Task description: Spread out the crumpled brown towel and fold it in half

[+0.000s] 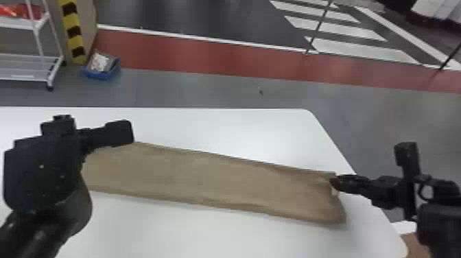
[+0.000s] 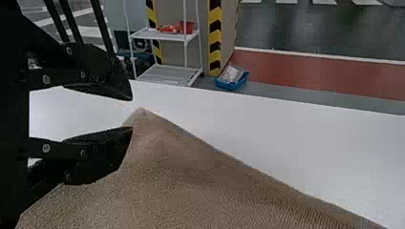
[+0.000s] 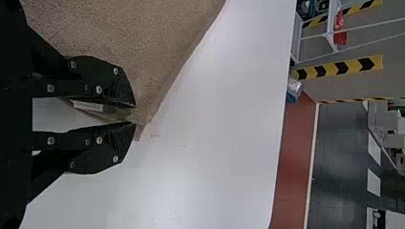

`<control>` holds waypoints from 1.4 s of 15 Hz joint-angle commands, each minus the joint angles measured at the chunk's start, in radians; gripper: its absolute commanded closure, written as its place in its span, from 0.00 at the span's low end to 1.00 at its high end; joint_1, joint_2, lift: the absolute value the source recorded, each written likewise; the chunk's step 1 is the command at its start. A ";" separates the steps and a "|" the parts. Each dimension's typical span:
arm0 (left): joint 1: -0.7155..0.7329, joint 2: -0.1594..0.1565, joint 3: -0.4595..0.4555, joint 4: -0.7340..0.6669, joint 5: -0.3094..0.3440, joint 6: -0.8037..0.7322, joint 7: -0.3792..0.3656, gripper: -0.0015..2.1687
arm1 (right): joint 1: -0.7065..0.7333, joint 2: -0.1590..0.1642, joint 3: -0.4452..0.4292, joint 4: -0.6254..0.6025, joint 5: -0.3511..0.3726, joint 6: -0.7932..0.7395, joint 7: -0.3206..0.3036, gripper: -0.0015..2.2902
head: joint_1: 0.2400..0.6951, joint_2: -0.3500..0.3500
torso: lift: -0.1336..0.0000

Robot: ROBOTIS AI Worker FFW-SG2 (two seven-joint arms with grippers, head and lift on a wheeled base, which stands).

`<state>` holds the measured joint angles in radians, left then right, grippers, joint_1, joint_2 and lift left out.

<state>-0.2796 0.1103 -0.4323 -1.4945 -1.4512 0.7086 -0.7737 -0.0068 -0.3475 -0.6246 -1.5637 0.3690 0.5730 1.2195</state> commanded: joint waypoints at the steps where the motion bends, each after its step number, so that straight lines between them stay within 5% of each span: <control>1: 0.010 0.000 0.000 -0.009 -0.006 0.006 0.017 0.04 | 0.005 -0.007 -0.007 -0.006 -0.007 0.003 0.000 0.03 | 1.00 0.08 | 0.07; 7: 0.028 0.006 0.026 -0.075 0.014 0.009 0.017 0.02 | 0.044 -0.021 -0.050 -0.045 -0.062 0.022 0.009 0.03 | 1.00 0.06 | 0.07; 11: 0.045 0.009 0.086 -0.145 0.101 0.012 -0.013 0.01 | 0.057 -0.030 -0.076 -0.045 -0.105 0.037 0.012 0.04 | 1.00 0.05 | 0.07; 21: 0.074 0.019 0.130 -0.179 0.115 0.012 -0.027 0.01 | 0.059 -0.030 -0.076 -0.050 -0.113 0.043 0.011 0.04 | 1.00 0.07 | 0.07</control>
<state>-0.2073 0.1267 -0.3025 -1.6708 -1.3361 0.7205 -0.8008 0.0531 -0.3773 -0.7011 -1.6133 0.2591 0.6160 1.2302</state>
